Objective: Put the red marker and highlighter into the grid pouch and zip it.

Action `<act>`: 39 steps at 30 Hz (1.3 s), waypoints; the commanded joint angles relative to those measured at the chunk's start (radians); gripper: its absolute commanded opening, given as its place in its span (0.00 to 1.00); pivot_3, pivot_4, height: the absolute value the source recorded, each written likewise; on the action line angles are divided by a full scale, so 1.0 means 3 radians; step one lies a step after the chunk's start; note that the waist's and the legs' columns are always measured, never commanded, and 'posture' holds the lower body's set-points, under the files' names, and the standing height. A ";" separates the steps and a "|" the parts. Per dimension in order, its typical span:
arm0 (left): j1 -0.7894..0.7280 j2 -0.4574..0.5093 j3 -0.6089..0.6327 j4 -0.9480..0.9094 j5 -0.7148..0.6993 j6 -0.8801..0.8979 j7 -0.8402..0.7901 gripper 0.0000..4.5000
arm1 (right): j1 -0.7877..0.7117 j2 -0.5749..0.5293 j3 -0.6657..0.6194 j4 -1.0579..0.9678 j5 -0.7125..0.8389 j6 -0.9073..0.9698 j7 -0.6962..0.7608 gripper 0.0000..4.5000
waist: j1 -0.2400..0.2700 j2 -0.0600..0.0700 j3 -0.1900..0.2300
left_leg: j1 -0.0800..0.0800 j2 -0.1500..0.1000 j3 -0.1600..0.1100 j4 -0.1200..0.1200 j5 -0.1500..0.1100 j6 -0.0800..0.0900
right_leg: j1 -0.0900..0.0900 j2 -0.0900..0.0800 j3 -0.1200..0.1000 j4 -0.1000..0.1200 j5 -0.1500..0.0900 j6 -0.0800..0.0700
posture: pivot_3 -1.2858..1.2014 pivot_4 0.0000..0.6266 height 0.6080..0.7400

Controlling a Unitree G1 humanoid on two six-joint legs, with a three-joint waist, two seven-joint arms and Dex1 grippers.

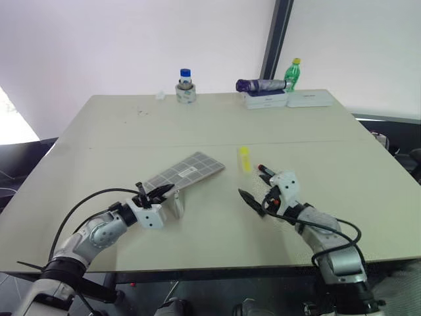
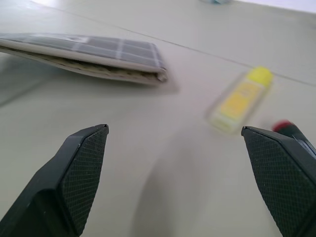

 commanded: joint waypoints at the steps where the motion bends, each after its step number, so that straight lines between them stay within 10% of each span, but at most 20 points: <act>1: -0.0045 0.0047 -0.0003 0.0102 0.0083 0.0000 0.0050 0.00 | -0.0065 0.0086 -0.0073 -0.0215 0.0034 0.0069 -0.0206 0.99 | -0.0001 0.0000 0.0000 | 0.0000 0.0000 0.0000 0.0000 0.0000 0.0000 | 0.0000 0.0000 0.0000 0.0000 0.0000 0.0000 | 0.52 0.24 1.00; 36: 0.0032 0.0029 -0.0015 -0.0054 0.0060 0.0089 0.0067 0.00 | -0.1711 0.0527 0.0152 0.2568 -0.0467 -0.0305 -0.0805 0.99 | -0.0021 0.0000 0.0000 | -0.0001 -0.0001 0.0007 -0.0001 0.0014 -0.0023 | -0.0003 0.0003 0.0001 0.0003 0.0000 0.0000 | 0.52 0.24 1.00; 39: 0.0036 0.0031 -0.0011 -0.0076 0.0049 0.0100 0.0049 0.00 | -0.1772 0.0576 0.0081 0.2711 -0.0414 -0.0320 -0.0851 0.81 | -0.0021 0.0000 0.0000 | 0.0000 -0.0001 0.0007 -0.0001 0.0014 -0.0023 | -0.0002 0.0003 0.0001 0.0004 0.0000 0.0000 | 0.52 0.24 1.00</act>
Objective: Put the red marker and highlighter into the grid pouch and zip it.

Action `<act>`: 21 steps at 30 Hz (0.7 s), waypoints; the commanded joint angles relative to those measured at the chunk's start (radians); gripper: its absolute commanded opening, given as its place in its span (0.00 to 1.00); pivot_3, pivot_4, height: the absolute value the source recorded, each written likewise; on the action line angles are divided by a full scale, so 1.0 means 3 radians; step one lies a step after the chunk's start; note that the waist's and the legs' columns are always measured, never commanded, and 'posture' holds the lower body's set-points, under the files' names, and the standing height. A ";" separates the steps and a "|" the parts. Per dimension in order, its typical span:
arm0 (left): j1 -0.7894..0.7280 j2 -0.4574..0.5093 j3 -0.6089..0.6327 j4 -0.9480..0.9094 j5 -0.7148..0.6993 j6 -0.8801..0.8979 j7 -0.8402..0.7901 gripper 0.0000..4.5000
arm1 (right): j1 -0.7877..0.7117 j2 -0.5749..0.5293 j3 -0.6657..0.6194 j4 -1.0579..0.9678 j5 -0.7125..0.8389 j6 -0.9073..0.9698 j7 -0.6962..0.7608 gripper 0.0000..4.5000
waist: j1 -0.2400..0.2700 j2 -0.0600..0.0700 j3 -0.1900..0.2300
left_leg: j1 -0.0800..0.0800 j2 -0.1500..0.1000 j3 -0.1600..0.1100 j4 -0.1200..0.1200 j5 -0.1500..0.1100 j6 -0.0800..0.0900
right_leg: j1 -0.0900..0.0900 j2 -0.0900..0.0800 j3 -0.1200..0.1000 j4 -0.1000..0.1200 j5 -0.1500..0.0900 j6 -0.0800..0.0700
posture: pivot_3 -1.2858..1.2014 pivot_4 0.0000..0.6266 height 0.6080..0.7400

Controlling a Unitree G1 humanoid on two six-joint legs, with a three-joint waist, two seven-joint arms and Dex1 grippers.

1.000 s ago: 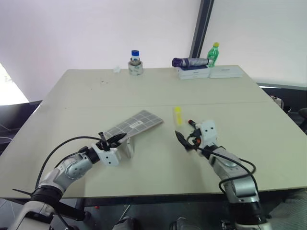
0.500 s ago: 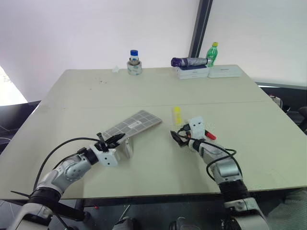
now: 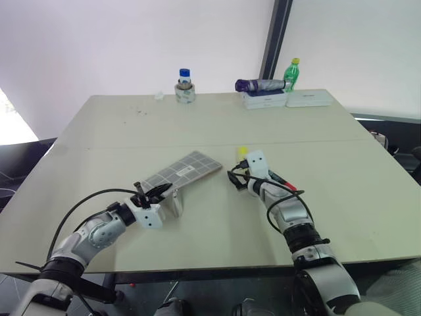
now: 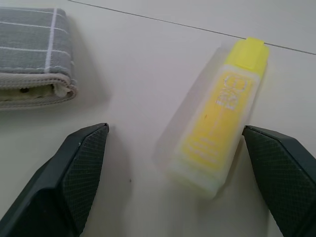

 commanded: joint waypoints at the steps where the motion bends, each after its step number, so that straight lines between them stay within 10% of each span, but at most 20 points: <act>1: 0.0027 0.0001 -0.0003 -0.0040 -0.0021 0.0028 -0.0039 0.00 | -0.0076 0.0048 -0.0078 0.0161 0.0005 -0.0040 -0.0100 0.69 | 0.0002 0.0000 0.0000 | 0.0000 0.0000 0.0000 0.0000 0.0000 0.0000 | 0.0000 0.0000 0.0000 0.0000 0.0000 0.0000 | 0.52 0.24 1.00; 6: 0.0048 0.0013 0.0012 -0.0092 -0.0053 0.0047 -0.0084 0.00 | -0.0067 0.0035 -0.0066 0.0162 0.0003 -0.0079 -0.0083 0.18 | 0.0004 0.0000 0.0000 | 0.0000 0.0001 0.0000 0.0000 0.0000 0.0000 | 0.0000 -0.0003 0.0000 0.0001 0.0000 0.0000 | 0.52 0.24 1.00; 12: 0.0031 -0.0016 0.0004 -0.0125 -0.0063 0.0078 -0.0122 0.00 | 0.0045 -0.0064 -0.0019 -0.0081 -0.0011 -0.0080 0.0034 0.18 | 0.0015 0.0000 0.0000 | -0.0001 0.0001 0.0000 0.0000 0.0000 0.0000 | 0.0000 -0.0003 0.0000 0.0001 0.0000 0.0000 | 0.52 0.24 1.00; 21: 0.0029 -0.0076 0.0055 -0.0148 -0.0285 0.0112 -0.0214 0.00 | 0.0673 -0.0984 0.0034 -0.1636 0.0737 0.0307 0.1815 0.18 | 0.0016 0.0001 0.0001 | -0.0004 0.0000 -0.0002 -0.0002 -0.0014 0.0024 | -0.0002 -0.0006 0.0000 -0.0002 -0.0002 0.0002 | 0.52 0.24 1.00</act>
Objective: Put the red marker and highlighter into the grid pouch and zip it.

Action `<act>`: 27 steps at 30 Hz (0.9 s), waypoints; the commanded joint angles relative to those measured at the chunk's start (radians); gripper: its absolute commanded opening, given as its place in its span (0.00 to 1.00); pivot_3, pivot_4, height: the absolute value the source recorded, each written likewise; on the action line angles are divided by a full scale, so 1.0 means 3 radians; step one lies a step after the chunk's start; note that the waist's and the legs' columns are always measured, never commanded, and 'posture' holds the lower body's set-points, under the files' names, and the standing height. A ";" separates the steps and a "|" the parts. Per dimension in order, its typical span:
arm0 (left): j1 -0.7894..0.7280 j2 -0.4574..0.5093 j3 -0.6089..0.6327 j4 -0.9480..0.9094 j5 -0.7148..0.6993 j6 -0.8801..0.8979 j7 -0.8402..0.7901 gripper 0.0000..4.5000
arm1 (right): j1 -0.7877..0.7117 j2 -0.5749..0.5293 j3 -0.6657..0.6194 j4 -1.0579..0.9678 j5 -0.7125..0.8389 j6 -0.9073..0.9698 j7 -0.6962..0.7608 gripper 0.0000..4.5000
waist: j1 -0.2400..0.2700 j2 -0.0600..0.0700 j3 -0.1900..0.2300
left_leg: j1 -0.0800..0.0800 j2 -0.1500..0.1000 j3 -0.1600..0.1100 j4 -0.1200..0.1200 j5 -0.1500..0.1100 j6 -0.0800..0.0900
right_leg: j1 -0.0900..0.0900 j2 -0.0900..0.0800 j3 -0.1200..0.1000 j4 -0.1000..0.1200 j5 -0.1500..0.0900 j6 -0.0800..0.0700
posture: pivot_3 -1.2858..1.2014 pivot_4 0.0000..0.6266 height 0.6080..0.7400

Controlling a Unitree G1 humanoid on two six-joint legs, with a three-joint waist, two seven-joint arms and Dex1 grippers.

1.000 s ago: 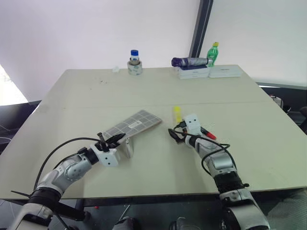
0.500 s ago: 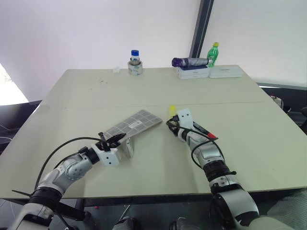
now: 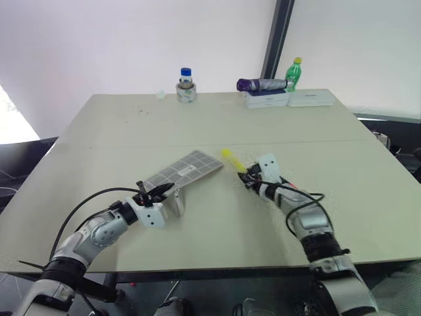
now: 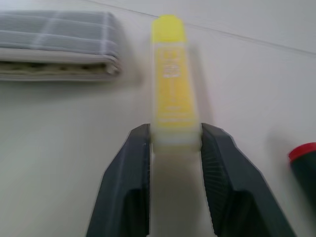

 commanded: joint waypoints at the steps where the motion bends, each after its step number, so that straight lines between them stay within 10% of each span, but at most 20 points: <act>1: 0.0015 -0.0048 0.0066 -0.0048 -0.0259 0.0025 -0.0084 0.00 | 0.0172 -0.0358 0.0027 -0.0648 0.0326 0.0198 0.0674 0.18 | 0.0004 0.0000 0.0000 | 0.0000 0.0000 -0.0001 0.0000 0.0000 0.0000 | 0.0000 0.0000 0.0000 0.0000 0.0000 0.0000 | 0.52 0.24 1.00; 27: -0.0161 0.0090 -0.0088 -0.0062 -0.0166 -0.0369 -0.0373 0.00 | -0.0233 -0.0275 0.0768 -0.0358 -0.0222 -0.0389 0.1067 0.18 | 0.0002 -0.0005 0.0003 | -0.0001 0.0000 0.0000 0.0002 -0.0002 0.0003 | -0.0001 0.0002 -0.0001 -0.0003 0.0000 0.0000 | 0.52 0.24 1.00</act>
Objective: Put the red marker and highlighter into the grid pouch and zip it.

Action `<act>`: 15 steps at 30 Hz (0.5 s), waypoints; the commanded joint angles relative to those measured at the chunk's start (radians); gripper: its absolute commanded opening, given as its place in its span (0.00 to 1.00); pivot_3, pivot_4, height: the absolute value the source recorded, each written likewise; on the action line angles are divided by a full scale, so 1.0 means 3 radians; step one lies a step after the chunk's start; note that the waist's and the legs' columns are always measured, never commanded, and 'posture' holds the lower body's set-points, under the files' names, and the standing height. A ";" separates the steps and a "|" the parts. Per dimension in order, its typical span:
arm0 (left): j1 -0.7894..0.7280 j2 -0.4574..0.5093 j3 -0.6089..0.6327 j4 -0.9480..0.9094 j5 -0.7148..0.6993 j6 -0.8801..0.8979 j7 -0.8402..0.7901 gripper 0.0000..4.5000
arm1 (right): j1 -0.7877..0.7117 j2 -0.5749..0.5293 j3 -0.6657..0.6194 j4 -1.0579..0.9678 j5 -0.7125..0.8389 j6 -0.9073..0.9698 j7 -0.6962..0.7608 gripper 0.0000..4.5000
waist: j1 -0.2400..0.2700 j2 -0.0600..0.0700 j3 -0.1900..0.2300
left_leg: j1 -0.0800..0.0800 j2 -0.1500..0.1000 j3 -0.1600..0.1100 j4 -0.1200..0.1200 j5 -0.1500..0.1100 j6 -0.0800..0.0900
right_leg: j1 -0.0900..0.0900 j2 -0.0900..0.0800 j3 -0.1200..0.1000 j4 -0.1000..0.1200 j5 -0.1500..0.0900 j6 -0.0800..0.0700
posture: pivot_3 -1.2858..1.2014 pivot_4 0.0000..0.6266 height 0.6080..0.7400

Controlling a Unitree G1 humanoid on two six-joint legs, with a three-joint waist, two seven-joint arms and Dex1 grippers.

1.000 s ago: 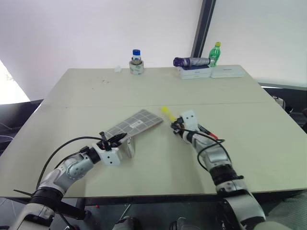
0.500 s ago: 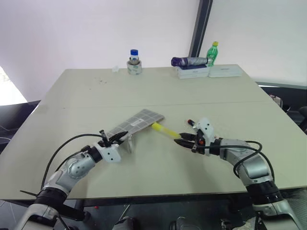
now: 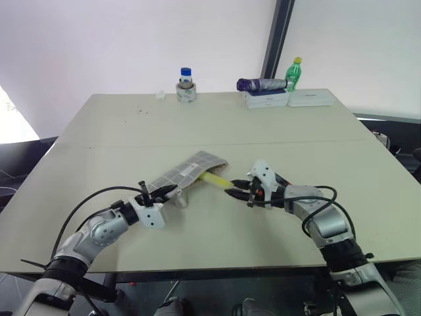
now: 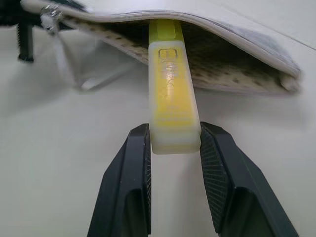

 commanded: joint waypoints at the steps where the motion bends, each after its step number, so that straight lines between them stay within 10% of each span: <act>1: -0.0095 0.0093 -0.0026 -0.0071 -0.0020 -0.0154 -0.0109 0.00 | -0.0275 -0.0037 0.0163 0.0129 -0.0232 -0.0394 0.0158 0.18 | -0.0001 0.0000 0.0000 | 0.0000 0.0000 0.0000 0.0000 0.0000 0.0000 | 0.0000 0.0000 0.0000 0.0000 0.0000 0.0000 | 0.52 0.24 1.00; 15: -0.0090 0.0210 -0.0055 -0.0137 -0.0649 -0.0435 -0.0731 0.00 | -0.0634 0.0194 0.0266 0.0905 -0.0506 -0.1290 0.0419 0.18 | 0.0000 0.0000 0.0000 | -0.0001 -0.0002 0.0006 0.0000 0.0013 -0.0021 | -0.0001 0.0002 0.0000 0.0000 0.0000 0.0000 | 0.52 0.24 1.00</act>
